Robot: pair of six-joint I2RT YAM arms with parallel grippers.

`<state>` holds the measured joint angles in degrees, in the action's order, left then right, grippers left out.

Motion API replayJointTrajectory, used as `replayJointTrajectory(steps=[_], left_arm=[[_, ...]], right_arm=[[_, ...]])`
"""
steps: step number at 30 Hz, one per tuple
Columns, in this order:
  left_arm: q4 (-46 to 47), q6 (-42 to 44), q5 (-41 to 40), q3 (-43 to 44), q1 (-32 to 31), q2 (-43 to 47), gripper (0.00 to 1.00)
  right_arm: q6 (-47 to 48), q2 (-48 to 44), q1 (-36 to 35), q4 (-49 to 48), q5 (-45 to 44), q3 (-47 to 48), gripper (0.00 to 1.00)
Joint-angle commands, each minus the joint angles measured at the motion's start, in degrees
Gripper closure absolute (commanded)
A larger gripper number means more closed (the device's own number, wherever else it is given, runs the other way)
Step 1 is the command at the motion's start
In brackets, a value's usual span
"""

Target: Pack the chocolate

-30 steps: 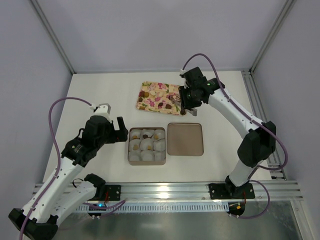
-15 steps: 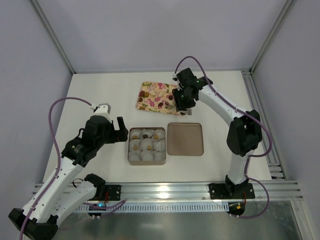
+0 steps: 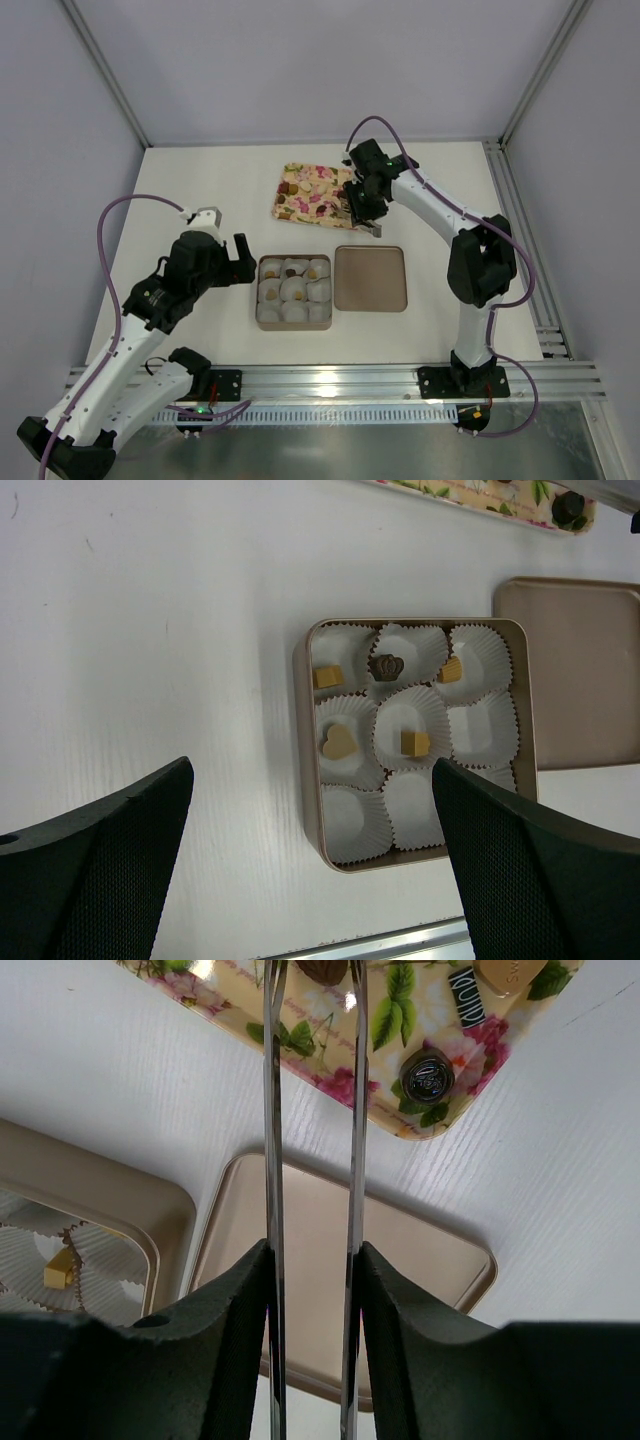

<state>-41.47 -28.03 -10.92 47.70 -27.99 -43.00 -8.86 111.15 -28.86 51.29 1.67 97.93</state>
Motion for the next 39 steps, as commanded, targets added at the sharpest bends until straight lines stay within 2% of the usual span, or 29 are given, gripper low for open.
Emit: replayJointTrajectory(steps=[1, 27, 39], left_arm=[[0.52, 0.35, -0.07, -0.15, 0.21, -0.06, 0.00], [0.52, 0.26, -0.33, -0.07, 0.21, 0.11, 0.00], [0.52, 0.17, -0.33, -0.15, 0.21, 0.55, 0.00]], right_arm=[[0.78, -0.41, -0.14, -0.58, 0.52, 2.00, 0.60], [0.16, -3.58, -0.49, 1.62, -0.44, 1.30, 0.58], [-0.28, -3.75, -0.67, 1.80, -0.35, 2.09, 0.64]])
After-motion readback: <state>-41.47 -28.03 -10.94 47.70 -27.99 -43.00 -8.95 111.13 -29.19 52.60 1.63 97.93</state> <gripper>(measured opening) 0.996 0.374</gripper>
